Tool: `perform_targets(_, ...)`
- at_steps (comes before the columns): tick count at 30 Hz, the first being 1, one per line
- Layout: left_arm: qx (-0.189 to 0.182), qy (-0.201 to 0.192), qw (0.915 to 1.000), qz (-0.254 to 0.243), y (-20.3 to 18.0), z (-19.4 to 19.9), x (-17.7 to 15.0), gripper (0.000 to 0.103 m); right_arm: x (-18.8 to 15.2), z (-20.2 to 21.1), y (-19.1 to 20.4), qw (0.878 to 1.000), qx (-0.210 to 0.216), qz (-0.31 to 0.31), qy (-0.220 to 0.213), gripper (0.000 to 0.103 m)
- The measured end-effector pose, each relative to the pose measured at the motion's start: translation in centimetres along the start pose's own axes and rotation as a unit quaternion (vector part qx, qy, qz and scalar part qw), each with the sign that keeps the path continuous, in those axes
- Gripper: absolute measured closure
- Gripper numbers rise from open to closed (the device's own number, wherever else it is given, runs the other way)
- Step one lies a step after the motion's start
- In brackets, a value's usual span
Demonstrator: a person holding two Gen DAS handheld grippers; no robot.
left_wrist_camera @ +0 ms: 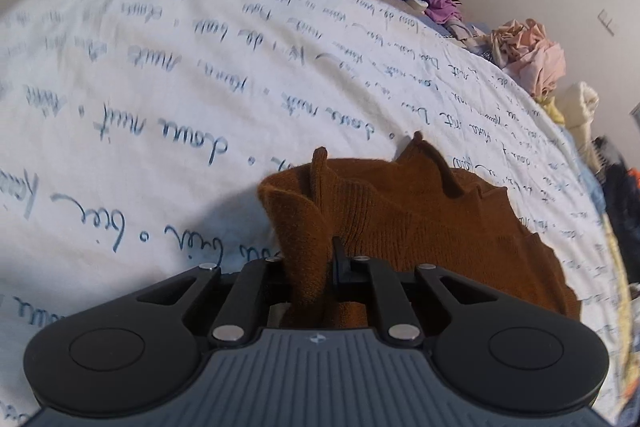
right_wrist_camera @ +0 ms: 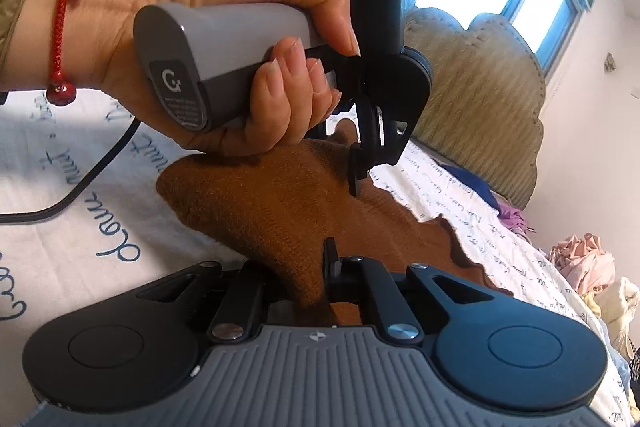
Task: Fold small clothes
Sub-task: 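Lift the folded sweater edge with both grippers to fold it again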
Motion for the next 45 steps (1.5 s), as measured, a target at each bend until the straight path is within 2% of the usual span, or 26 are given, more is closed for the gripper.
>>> perform_targets(5, 0.032, -0.017, 0.9990, -0.025, -2.7, 1.6, 0.5, 0.092, -0.2, 1.6, -1.9, 1.000, -0.012, -0.017, -0.015, 0.095)
perform_targets(15, 0.065, -0.052, 0.9938, -0.073, -9.7, 3.7, 1.0, 0.092, -2.1, 4.5, -8.3, 0.994, -0.036, -0.099, -0.020, 0.096)
perform_targets(21, 0.066, -0.066, 0.9892, -0.113, -15.0, 3.5, 0.5, 0.092, -4.4, 6.0, -11.9, 0.988, -0.052, -0.144, -0.017, 0.096)
perform_targets(28, 0.065, -0.057, 0.9843, -0.154, -20.5, 1.6, -0.8, 0.092, -7.3, 7.7, -15.8, 0.977, -0.063, -0.202, -0.011, 0.096)
perform_targets(35, 0.065, -0.037, 0.9792, -0.189, -25.0, -1.3, -2.6, 0.092, -11.1, 8.1, -18.8, 0.960, -0.058, -0.275, 0.011, 0.096)
perform_targets(42, 0.074, -0.021, 0.9727, -0.219, -28.3, -4.7, -4.5, 0.092, -14.8, 7.9, -21.0, 0.934, -0.045, -0.352, 0.035, 0.096)
perform_targets(45, 0.081, -0.018, 0.9687, -0.234, -29.4, -6.0, -5.2, 0.092, -16.3, 7.6, -21.7, 0.920, -0.031, -0.389, 0.044, 0.096)
Point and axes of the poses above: each gripper's, at about its wrist camera, not at the fingertips, and z roughly against the way its jaws point, y to its left, x to its top, the point moved 7 cm from there along -z, roughly the way its jaws point, and after that the axes turned 3 degrees about -x, right-handed, at the moved point
